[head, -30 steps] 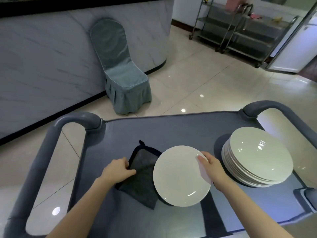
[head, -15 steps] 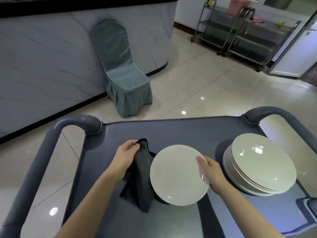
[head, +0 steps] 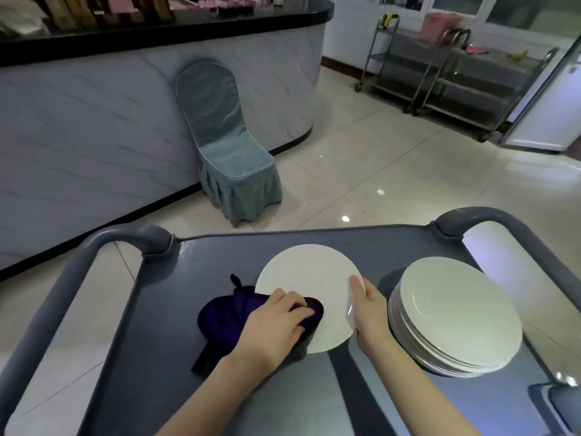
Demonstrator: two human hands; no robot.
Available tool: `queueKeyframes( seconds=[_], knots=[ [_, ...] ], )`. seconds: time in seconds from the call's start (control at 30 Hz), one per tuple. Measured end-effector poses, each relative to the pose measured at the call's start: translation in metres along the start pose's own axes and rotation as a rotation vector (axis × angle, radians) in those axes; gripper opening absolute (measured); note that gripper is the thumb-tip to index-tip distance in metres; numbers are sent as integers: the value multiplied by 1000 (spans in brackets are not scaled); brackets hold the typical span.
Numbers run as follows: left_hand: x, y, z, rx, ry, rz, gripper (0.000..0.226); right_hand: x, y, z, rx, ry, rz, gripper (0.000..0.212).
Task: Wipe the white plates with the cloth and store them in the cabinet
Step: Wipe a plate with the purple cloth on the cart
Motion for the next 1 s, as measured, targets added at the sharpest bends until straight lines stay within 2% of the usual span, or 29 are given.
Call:
queueKeyframes(
  seconds=[0.17, 0.27, 0.33, 0.4, 0.53, 0.7, 0.77, 0.9, 1.0],
  knots=[
    [6, -9, 23, 60, -182, 80, 40, -24, 9, -10, 17, 64, -7, 26],
    [18, -5, 67, 156, -45, -13, 49, -30, 13, -5, 56, 98, -17, 39],
    [30, 7, 82, 178, 88, -85, 55, -31, 11, -2, 72, 108, -56, 38],
    [33, 28, 85, 97, 180, -90, 60, -34, 6, -3, 62, 127, -106, 32],
    [30, 59, 63, -182, 43, -82, 66, -42, 1, -13, 6, 38, -148, 41],
    [26, 45, 44, -404, 51, 29, 67, -64, 18, -25, 41, 11, -140, 44],
    [24, 32, 63, -333, 76, 68, 64, -72, 28, -28, 34, 41, -105, 45],
    [33, 27, 114, -171, 29, -37, 64, -76, 31, -30, 21, 92, -59, 48],
    [47, 39, 124, -93, 35, -89, 61, -67, 18, -23, 70, 105, -113, 44]
  ],
)
Point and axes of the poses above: each hand's wrist, its own y-axis towards the middle knuckle, its own x-axis out of the palm, z = x × y, the point moved 5 cm from there along y, towards the middle knuckle, and after that the axes turned 1 degree about -z, right-handed, at the moved point
